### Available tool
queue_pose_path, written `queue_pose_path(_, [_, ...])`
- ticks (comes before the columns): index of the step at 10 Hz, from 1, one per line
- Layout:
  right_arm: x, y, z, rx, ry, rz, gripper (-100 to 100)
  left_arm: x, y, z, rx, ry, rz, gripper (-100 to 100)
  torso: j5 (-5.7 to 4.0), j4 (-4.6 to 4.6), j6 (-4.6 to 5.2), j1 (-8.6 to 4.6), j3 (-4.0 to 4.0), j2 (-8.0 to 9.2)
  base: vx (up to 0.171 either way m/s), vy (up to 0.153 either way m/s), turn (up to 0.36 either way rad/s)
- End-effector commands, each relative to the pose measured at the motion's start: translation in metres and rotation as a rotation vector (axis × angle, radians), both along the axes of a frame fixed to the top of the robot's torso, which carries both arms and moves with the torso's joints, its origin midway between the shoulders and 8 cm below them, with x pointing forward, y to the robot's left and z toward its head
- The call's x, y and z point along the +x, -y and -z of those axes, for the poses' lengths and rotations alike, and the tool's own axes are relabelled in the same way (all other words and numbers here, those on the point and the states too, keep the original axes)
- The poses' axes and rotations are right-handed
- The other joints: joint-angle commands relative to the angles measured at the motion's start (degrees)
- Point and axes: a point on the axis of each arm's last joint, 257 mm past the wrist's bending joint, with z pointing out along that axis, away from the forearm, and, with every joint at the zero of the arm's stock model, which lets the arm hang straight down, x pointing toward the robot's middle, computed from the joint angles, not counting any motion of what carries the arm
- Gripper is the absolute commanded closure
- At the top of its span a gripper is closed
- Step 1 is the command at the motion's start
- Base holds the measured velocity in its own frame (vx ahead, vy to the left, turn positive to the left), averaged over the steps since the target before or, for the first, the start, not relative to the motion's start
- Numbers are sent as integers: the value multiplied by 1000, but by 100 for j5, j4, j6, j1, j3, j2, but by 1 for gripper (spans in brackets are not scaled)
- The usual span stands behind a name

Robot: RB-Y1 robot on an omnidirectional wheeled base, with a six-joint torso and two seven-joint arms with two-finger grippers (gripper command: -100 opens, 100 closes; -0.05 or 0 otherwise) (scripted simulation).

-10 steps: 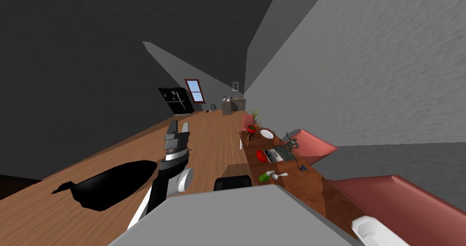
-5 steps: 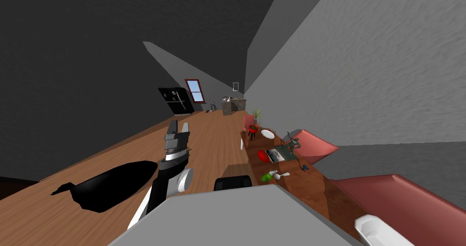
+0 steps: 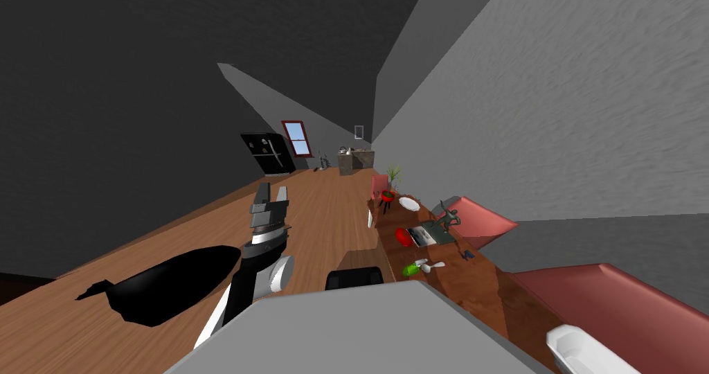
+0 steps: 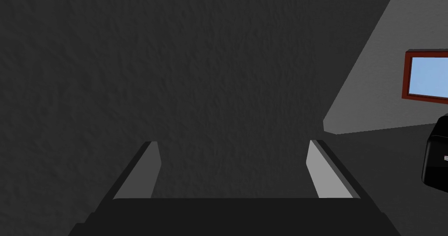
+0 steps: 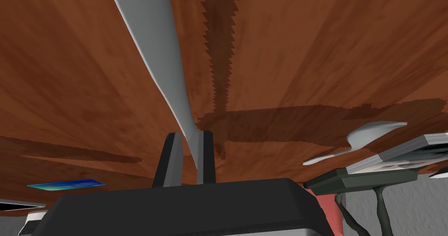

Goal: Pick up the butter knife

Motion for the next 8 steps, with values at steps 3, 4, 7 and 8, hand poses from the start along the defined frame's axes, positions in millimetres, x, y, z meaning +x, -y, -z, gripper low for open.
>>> queue_pose_path(3, [-1, 10, -3, 3, 4, 7, 100, 0, 0, 0, 0, 0, 0, 0, 0, -2, 2, -6, -1, 0, -1, 31, -4])
queue_pose_path(4, [-1, 20, -6, -4, -5, -14, 100, 0, 0, 0, 0, 0, 0, 0, -2, -3, 2, -5, -3, -2, 3, 57, -9])
queue_pose_path(7, [-1, 28, -9, -3, -2, -10, 100, 0, 0, 0, 0, 0, 0, 0, -1, -7, 1, 10, -7, -7, 5, 65, -11])
queue_pose_path(8, [-1, 27, -8, -2, 1, -7, 0, 0, 0, 0, 0, 0, 0, 0, -2, -7, 1, -4, -7, -7, 0, 7, 0])
